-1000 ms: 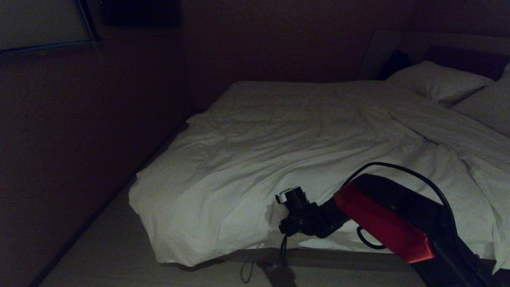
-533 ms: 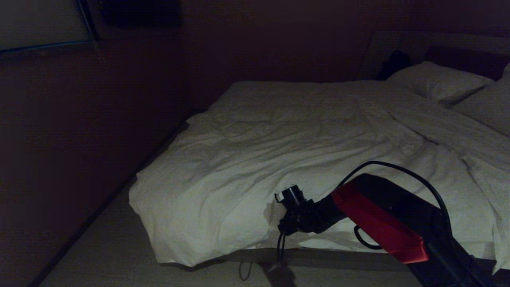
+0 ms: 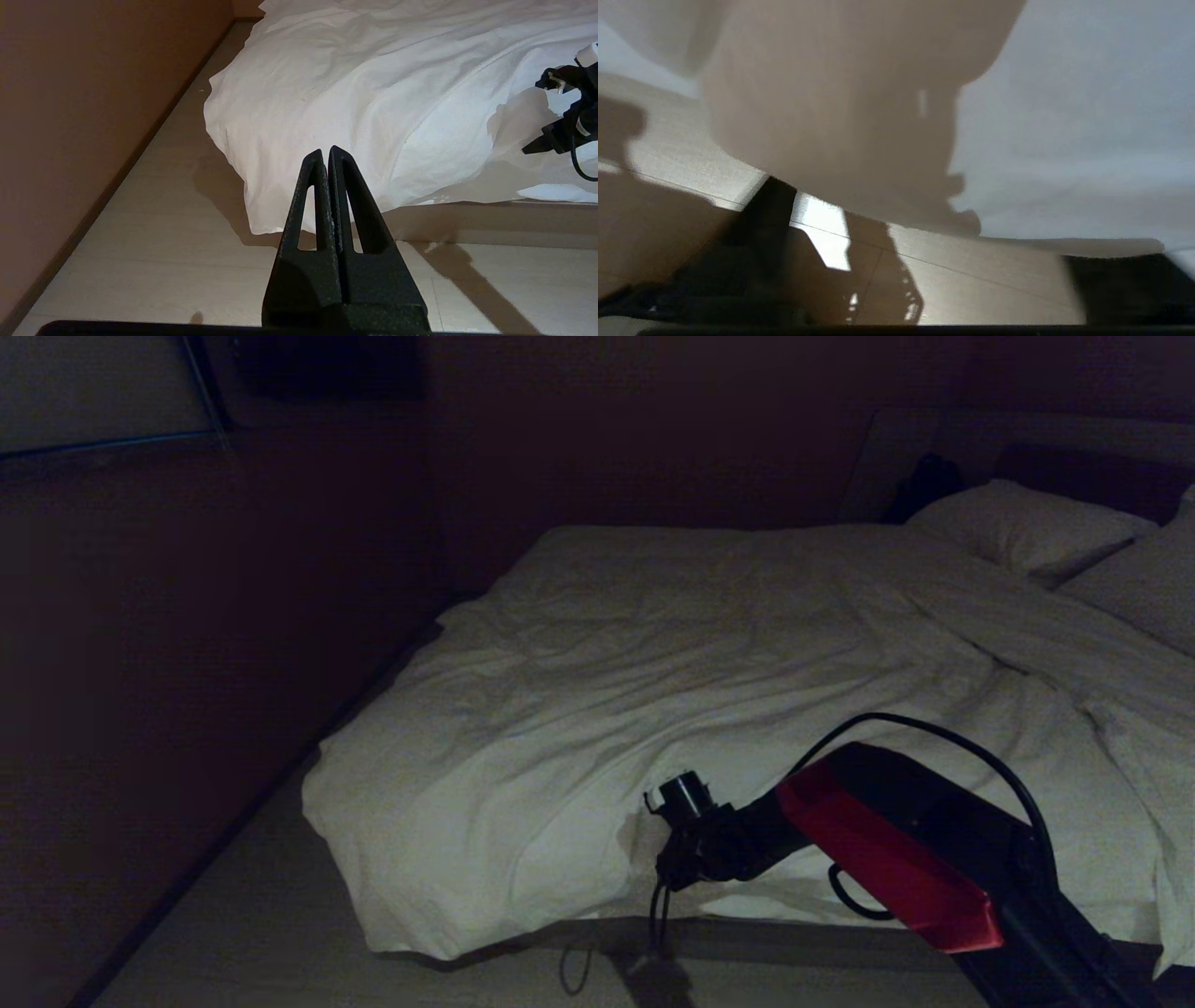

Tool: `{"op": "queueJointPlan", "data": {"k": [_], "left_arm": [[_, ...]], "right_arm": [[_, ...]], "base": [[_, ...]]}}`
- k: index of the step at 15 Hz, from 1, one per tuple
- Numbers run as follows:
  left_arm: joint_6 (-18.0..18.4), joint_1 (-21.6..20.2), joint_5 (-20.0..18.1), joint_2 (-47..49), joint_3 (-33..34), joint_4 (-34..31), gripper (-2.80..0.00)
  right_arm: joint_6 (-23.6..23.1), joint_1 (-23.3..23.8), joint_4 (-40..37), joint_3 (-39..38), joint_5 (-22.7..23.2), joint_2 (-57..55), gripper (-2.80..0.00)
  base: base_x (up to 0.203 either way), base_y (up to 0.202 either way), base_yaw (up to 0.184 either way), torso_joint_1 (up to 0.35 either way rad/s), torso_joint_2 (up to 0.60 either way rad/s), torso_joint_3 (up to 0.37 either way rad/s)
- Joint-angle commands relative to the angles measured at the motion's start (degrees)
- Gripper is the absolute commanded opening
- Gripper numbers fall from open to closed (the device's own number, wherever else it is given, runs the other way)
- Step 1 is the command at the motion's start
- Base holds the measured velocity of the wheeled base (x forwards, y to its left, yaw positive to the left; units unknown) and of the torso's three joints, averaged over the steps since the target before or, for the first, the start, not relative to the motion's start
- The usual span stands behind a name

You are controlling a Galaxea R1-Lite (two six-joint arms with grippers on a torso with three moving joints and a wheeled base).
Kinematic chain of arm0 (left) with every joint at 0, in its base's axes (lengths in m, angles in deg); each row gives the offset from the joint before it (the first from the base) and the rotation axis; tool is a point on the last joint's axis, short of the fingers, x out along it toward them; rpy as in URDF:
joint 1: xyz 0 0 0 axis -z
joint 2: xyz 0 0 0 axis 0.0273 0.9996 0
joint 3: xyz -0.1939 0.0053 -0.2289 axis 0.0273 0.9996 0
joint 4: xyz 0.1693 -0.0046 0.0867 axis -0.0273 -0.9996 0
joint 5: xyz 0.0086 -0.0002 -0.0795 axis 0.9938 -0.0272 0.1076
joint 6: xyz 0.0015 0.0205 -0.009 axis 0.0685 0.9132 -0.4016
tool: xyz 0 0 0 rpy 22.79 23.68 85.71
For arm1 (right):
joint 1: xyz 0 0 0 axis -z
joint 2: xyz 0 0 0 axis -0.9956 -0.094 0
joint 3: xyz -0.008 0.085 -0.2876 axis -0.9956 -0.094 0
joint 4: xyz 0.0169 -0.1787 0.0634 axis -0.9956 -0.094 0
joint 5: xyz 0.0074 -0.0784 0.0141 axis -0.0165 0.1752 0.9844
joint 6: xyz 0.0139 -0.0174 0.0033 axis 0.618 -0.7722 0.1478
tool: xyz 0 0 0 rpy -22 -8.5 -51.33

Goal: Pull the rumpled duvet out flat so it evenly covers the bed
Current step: Flatten the corners of the folded blanket

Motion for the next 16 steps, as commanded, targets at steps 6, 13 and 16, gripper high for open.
{"op": "queueJointPlan", "data": {"k": [6, 13, 16], "left_arm": [[0.0, 0.02, 0.02, 0.0, 0.01, -0.04, -2.8], [0.0, 0.02, 0.02, 0.0, 0.01, 0.05, -2.8], [0.09, 0.02, 0.02, 0.0, 0.01, -0.01, -2.8]], "right_arm": [[-0.08, 0.0, 0.05, 0.02, -0.05, -0.07, -2.8], [0.0, 0.0, 0.05, 0.02, -0.05, -0.07, -2.8], [1.44, -0.16, 0.08, -0.89, -0.37, 0.48, -2.8]], "base": [[0.0, 0.0, 0.0, 0.0, 0.0, 0.0], [0.0, 0.0, 0.0, 0.0, 0.0, 0.0], [0.0, 0.0, 0.0, 0.0, 0.0, 0.0]]}}
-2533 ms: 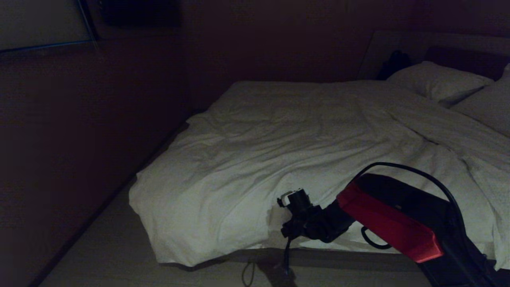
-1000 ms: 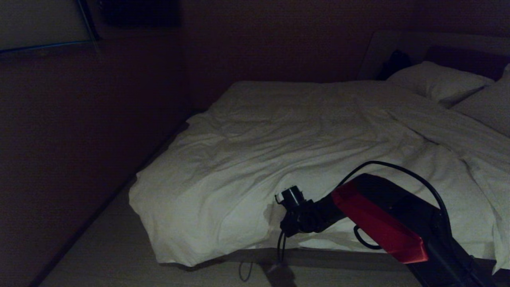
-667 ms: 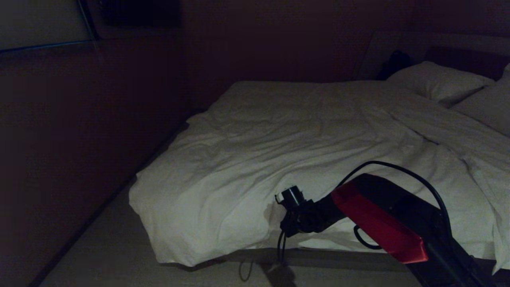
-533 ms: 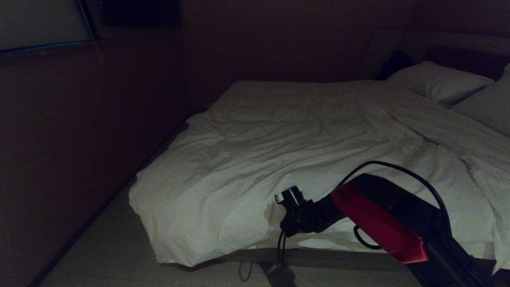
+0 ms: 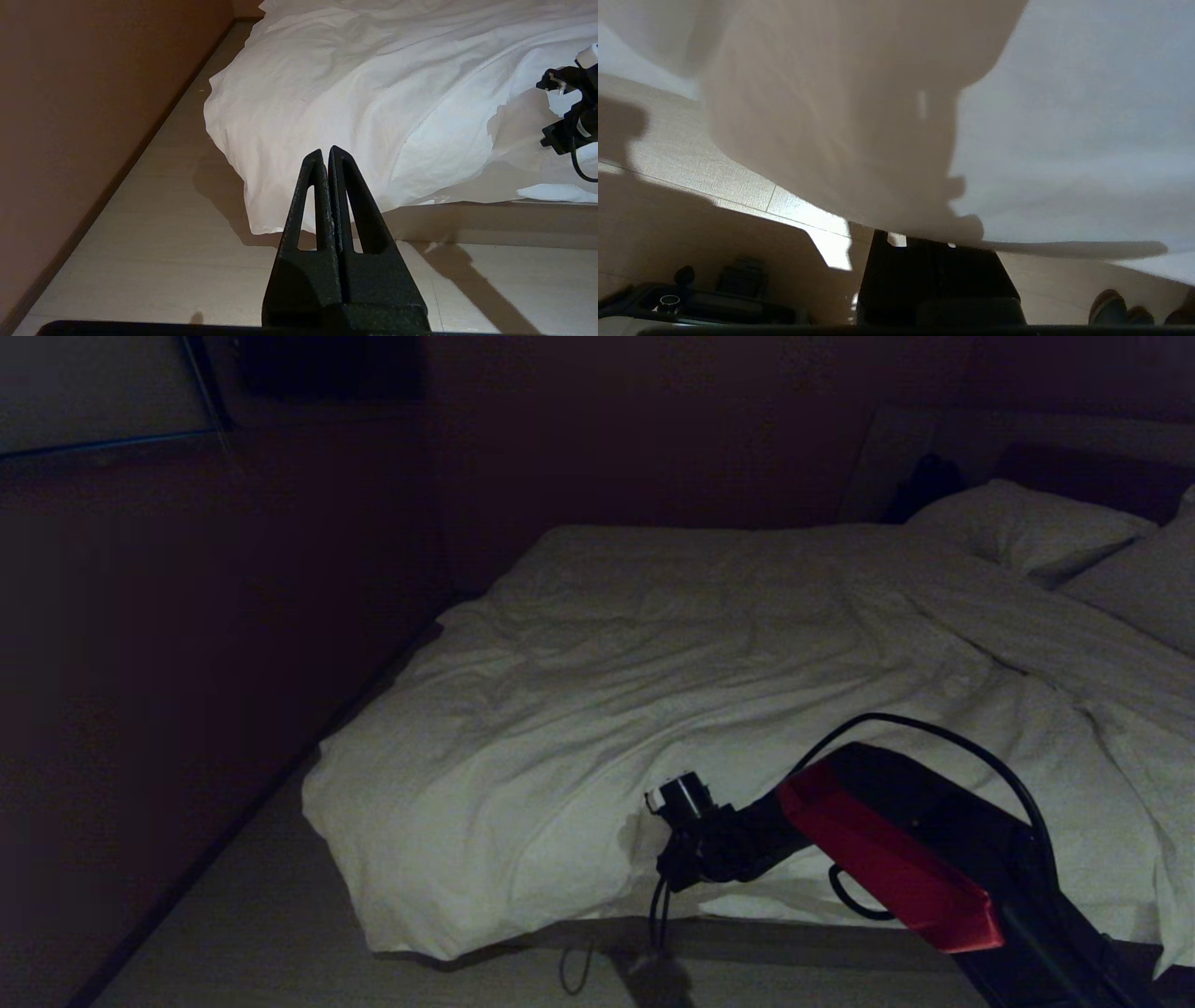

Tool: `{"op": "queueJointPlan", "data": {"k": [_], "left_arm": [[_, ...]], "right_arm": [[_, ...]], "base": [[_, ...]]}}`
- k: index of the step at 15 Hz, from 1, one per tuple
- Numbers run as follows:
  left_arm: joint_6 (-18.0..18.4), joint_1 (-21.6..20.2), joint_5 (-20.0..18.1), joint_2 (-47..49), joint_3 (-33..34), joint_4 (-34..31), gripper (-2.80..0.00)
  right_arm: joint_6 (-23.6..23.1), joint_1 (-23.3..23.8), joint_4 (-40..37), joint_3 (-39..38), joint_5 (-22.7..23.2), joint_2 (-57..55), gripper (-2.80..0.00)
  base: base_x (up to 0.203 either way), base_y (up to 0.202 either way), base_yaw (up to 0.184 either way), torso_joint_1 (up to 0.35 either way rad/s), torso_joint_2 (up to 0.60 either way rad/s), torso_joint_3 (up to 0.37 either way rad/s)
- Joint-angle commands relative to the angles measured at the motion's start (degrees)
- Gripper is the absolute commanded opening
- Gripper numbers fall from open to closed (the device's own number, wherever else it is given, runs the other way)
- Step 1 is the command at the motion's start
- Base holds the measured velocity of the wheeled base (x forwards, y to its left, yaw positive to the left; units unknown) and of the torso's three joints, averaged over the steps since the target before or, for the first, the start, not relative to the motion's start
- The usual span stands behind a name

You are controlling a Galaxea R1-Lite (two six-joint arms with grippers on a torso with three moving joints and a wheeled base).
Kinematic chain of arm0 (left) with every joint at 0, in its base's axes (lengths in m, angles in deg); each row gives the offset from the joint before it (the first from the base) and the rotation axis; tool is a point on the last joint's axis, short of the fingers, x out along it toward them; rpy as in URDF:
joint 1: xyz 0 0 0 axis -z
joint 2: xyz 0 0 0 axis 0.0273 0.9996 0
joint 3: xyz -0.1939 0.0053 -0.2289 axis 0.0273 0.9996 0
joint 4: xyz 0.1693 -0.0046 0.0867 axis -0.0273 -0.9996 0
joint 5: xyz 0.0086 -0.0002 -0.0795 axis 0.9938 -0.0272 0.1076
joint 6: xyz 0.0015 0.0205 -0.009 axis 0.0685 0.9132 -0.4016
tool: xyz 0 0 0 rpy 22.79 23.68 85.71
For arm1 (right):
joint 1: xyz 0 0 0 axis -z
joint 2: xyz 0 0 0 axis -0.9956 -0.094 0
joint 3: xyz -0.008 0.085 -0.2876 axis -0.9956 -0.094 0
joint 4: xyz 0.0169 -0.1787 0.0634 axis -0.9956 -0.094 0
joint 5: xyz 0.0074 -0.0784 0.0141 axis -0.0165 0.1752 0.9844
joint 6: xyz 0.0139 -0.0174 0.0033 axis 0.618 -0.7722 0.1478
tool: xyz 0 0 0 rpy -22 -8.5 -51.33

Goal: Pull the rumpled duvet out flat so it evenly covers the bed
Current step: Flatten the corners of the folded blanket

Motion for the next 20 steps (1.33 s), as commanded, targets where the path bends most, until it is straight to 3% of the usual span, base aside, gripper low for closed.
{"op": "queueJointPlan", "data": {"k": [1, 13, 16, 20], "left_arm": [[-0.02, -0.01, 0.02, 0.0, 0.01, 0.05, -2.8], [0.06, -0.01, 0.02, 0.0, 0.01, 0.05, -2.8], [-0.02, -0.01, 0.02, 0.0, 0.01, -0.01, -2.8], [0.06, -0.01, 0.02, 0.0, 0.01, -0.04, -2.8]], "right_arm": [[0.98, -0.1, 0.0, -1.41, -0.25, 0.86, -2.8], [0.2, -2.92, -0.06, -20.79, 0.71, 12.47, -2.8], [1.17, -2.92, 1.7, -20.28, 2.08, 14.03, -2.8], [5.76, -2.82, 6.32, -12.93, 3.25, 13.16, -2.8]], "base": [[0.0, 0.0, 0.0, 0.0, 0.0, 0.0], [0.0, 0.0, 0.0, 0.0, 0.0, 0.0], [0.0, 0.0, 0.0, 0.0, 0.0, 0.0], [0.0, 0.0, 0.0, 0.0, 0.0, 0.0]]}}
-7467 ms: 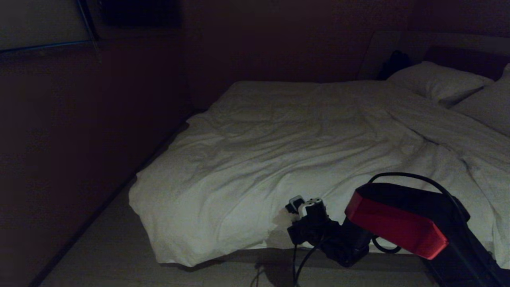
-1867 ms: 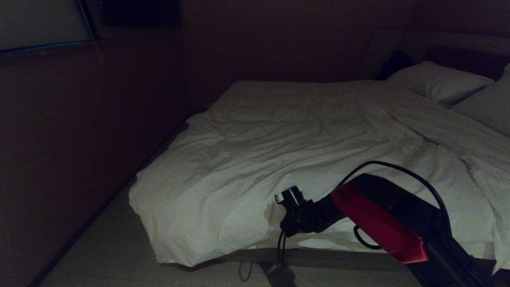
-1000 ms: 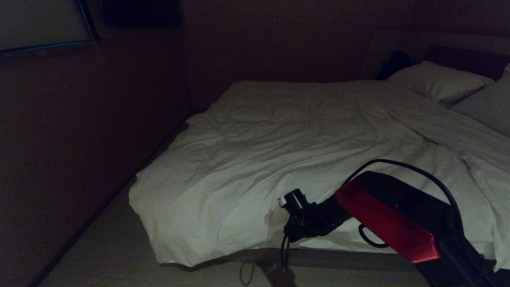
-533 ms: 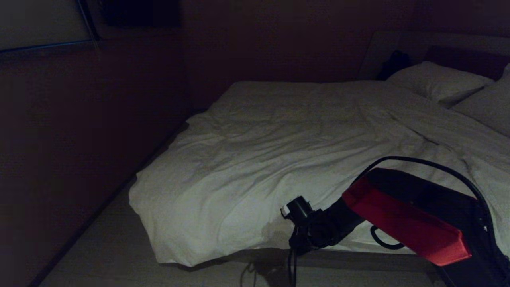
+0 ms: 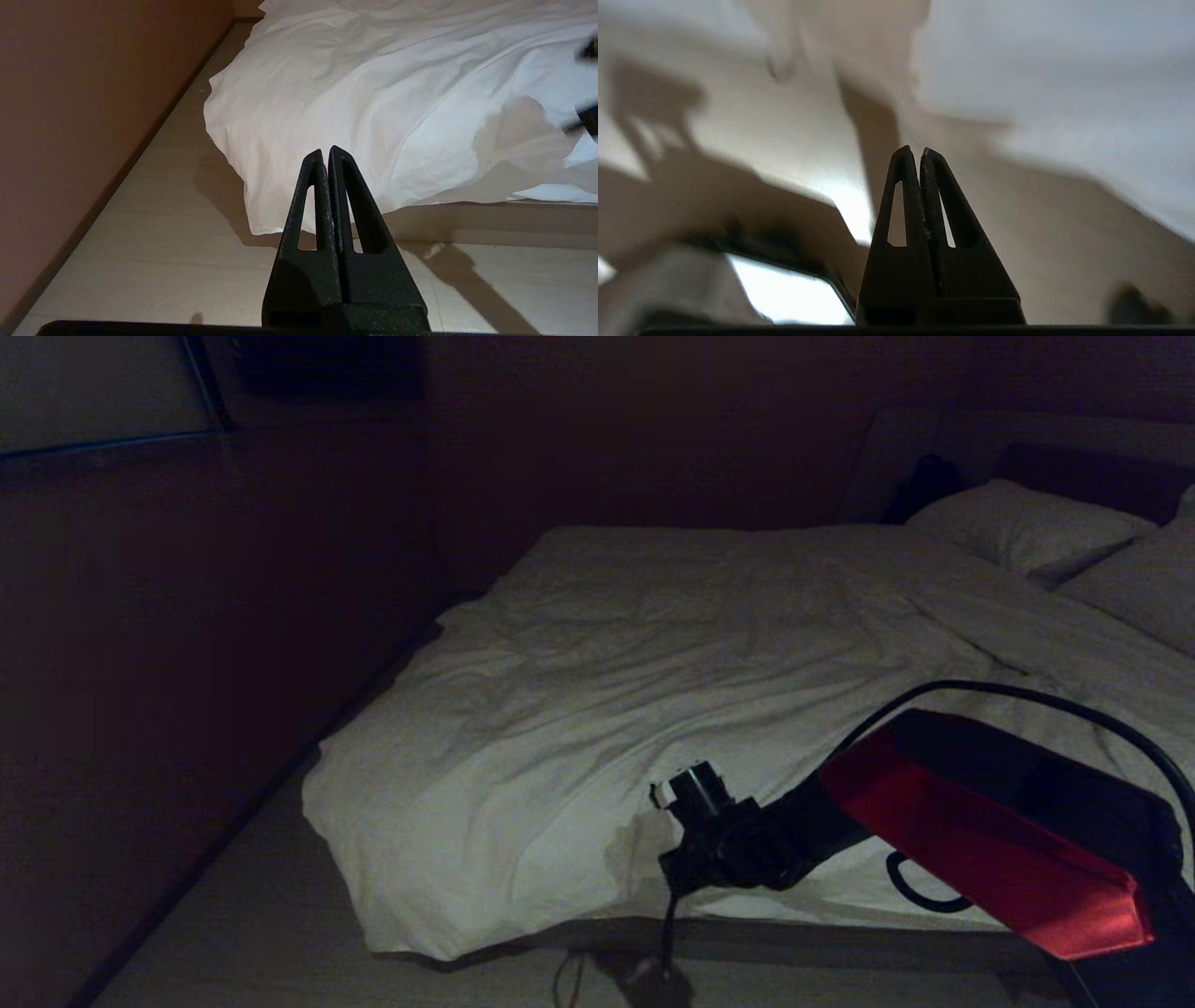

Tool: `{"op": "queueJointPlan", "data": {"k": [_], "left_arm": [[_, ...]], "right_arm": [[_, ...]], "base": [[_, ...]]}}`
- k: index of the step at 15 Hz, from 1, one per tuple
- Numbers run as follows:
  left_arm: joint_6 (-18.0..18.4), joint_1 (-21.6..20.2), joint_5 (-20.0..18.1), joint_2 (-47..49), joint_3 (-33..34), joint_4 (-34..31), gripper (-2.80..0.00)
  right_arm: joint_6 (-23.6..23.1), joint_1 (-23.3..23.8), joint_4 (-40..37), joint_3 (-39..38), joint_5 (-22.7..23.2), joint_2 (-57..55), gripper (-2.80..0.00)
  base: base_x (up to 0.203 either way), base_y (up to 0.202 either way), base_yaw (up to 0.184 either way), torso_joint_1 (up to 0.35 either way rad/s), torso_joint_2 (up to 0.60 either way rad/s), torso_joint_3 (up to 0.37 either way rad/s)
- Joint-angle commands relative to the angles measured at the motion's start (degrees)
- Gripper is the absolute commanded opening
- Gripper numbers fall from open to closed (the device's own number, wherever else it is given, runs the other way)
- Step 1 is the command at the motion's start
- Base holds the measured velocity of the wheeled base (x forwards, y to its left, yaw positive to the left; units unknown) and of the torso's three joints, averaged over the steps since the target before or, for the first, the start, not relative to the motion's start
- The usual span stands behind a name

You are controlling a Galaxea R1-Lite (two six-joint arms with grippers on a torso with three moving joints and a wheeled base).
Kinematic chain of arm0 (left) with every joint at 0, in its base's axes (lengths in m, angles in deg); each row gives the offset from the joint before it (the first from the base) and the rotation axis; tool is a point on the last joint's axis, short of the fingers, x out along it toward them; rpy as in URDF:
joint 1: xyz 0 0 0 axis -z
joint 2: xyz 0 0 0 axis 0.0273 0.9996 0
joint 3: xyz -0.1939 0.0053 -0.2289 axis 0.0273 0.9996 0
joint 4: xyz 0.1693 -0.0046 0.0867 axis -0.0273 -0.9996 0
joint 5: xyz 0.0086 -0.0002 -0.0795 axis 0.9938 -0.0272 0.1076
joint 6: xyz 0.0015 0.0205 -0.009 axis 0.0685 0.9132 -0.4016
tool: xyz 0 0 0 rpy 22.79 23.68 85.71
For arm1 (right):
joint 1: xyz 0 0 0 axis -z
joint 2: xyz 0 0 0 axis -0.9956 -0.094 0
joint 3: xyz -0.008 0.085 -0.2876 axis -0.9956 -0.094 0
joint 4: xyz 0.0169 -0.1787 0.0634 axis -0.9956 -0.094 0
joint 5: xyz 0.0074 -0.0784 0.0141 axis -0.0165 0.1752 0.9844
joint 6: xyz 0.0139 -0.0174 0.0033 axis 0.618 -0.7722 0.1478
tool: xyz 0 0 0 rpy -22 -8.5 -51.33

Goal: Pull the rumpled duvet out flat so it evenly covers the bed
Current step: Flatten the corners of the folded blanket

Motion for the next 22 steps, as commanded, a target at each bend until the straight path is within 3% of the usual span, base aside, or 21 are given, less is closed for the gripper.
{"op": "queueJointPlan", "data": {"k": [1, 3, 6, 14, 16, 22], "left_arm": [[0.01, -0.01, 0.03, 0.0, 0.01, 0.02, -2.8], [-0.02, -0.01, 0.03, 0.0, 0.01, 0.02, -2.8], [-0.02, -0.01, 0.03, 0.0, 0.01, 0.02, -2.8], [-0.02, -0.01, 0.03, 0.0, 0.01, -0.05, -2.8], [-0.01, -0.01, 0.03, 0.0, 0.01, -0.06, -2.8], [-0.01, -0.01, 0.03, 0.0, 0.01, 0.01, -2.8]], "right_arm": [[3.88, 0.19, 1.92, 5.51, -0.06, -0.68, -2.8], [6.78, 0.47, 1.84, 11.91, -0.11, -2.79, -2.8], [7.59, 2.15, 1.58, 18.94, -1.13, -6.86, -2.8], [8.39, 6.9, 0.61, 25.49, -5.17, -13.44, -2.8], [8.2, 6.9, -1.61, 26.03, -5.58, -13.87, -2.8], [8.4, 6.9, -19.36, 25.36, -5.08, -13.66, -2.8]], "base": [[0.0, 0.0, 0.0, 0.0, 0.0, 0.0], [0.0, 0.0, 0.0, 0.0, 0.0, 0.0], [0.0, 0.0, 0.0, 0.0, 0.0, 0.0], [0.0, 0.0, 0.0, 0.0, 0.0, 0.0], [0.0, 0.0, 0.0, 0.0, 0.0, 0.0], [0.0, 0.0, 0.0, 0.0, 0.0, 0.0]]}}
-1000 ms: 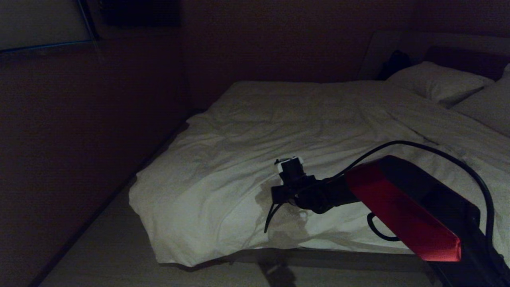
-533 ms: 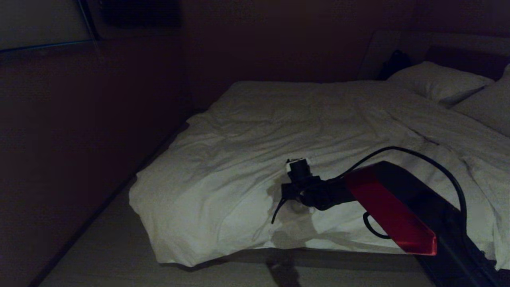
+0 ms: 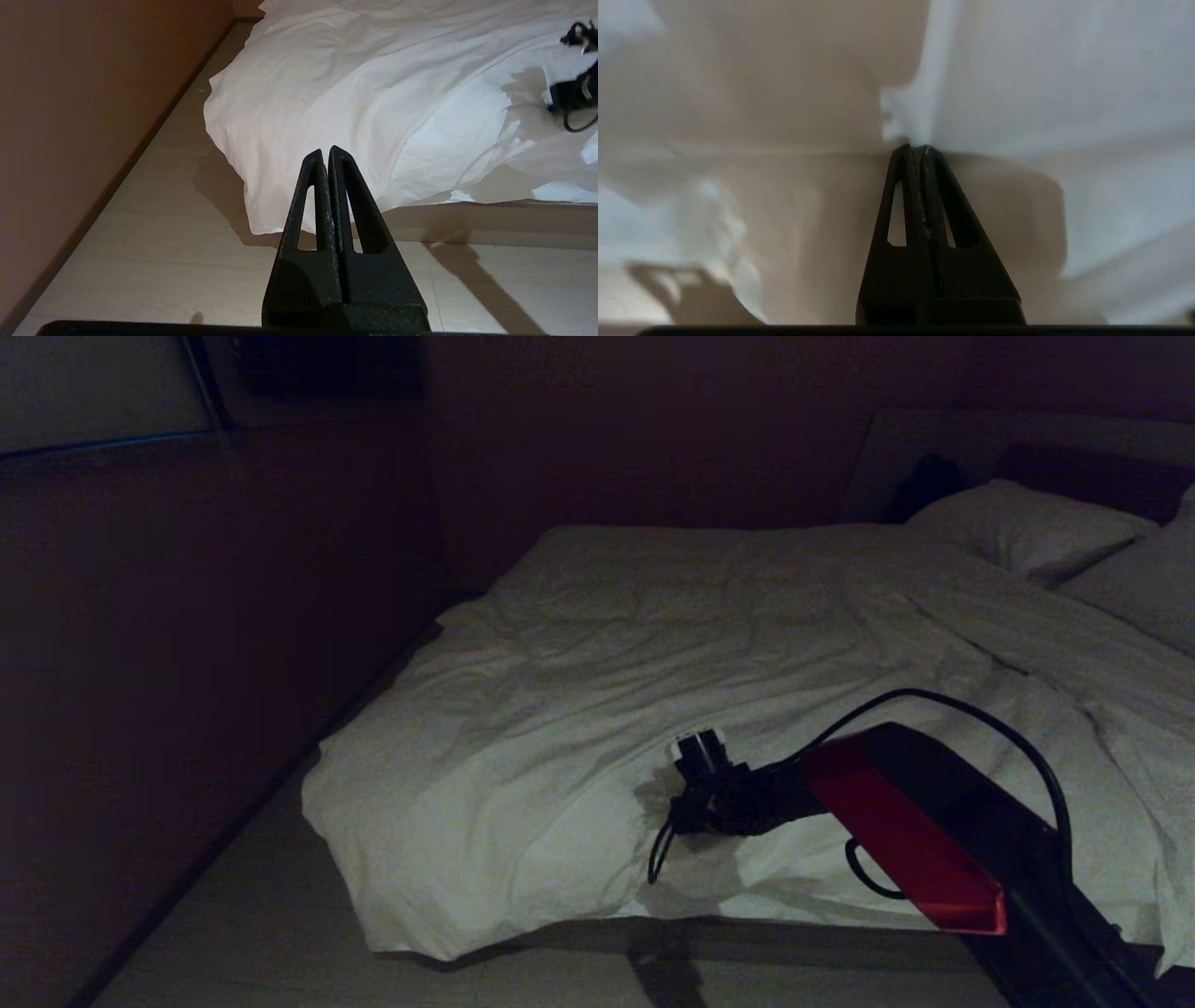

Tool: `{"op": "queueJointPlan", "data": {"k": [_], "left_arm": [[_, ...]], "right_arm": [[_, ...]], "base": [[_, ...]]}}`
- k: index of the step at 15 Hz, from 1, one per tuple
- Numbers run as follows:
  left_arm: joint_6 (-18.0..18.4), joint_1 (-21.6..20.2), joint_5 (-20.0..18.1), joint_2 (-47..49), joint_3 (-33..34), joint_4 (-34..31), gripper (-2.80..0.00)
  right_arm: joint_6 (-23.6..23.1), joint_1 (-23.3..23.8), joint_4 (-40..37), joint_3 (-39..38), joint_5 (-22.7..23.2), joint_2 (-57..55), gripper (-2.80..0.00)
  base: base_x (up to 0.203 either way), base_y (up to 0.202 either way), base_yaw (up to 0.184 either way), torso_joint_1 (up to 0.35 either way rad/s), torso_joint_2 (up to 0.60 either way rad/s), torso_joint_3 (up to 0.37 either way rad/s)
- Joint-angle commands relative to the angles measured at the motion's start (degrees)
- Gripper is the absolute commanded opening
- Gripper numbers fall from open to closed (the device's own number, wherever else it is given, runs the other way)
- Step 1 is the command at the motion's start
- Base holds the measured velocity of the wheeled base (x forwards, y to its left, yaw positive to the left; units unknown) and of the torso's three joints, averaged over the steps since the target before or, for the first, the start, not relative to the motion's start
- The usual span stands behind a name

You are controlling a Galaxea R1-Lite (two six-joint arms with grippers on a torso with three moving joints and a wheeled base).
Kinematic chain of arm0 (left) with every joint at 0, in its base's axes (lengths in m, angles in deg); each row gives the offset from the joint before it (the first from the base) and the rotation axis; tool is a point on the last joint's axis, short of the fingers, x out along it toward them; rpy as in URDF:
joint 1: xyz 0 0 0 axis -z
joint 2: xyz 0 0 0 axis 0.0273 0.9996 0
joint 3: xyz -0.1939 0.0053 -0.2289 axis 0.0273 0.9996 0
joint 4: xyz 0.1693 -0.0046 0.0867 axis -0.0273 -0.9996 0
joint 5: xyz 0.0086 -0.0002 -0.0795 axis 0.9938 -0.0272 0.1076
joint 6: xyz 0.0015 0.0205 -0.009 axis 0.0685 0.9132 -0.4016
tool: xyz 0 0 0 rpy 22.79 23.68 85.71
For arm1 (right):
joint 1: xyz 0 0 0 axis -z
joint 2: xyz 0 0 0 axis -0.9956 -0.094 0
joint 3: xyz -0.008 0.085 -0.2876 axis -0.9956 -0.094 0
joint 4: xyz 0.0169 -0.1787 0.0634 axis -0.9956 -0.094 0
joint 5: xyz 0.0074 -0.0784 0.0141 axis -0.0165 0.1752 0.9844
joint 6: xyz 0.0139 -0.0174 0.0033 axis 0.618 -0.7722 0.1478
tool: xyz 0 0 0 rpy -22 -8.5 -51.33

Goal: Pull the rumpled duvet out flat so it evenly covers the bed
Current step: Flatten the corners of the folded blanket

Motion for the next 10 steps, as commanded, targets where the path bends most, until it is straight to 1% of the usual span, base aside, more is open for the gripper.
{"op": "queueJointPlan", "data": {"k": [1, 4, 9, 10], "left_arm": [[-0.02, 0.02, 0.02, 0.0, 0.01, -0.01, -2.8], [0.02, 0.02, 0.02, 0.0, 0.01, 0.02, -2.8], [-0.05, 0.02, 0.02, 0.0, 0.01, 0.02, -2.8], [-0.05, 0.02, 0.02, 0.0, 0.01, 0.02, -2.8]], "right_arm": [[0.04, -0.09, -13.25, -0.58, 0.71, 0.34, -2.8], [-0.02, -0.08, -17.05, -2.57, 4.04, 2.45, -2.8], [-1.15, -0.13, -17.15, -6.82, 5.19, 5.04, -2.8], [-0.94, -0.15, -17.01, -6.97, 6.21, 6.19, -2.8]], "base": [[0.0, 0.0, 0.0, 0.0, 0.0, 0.0], [0.0, 0.0, 0.0, 0.0, 0.0, 0.0], [0.0, 0.0, 0.0, 0.0, 0.0, 0.0], [0.0, 0.0, 0.0, 0.0, 0.0, 0.0]]}}
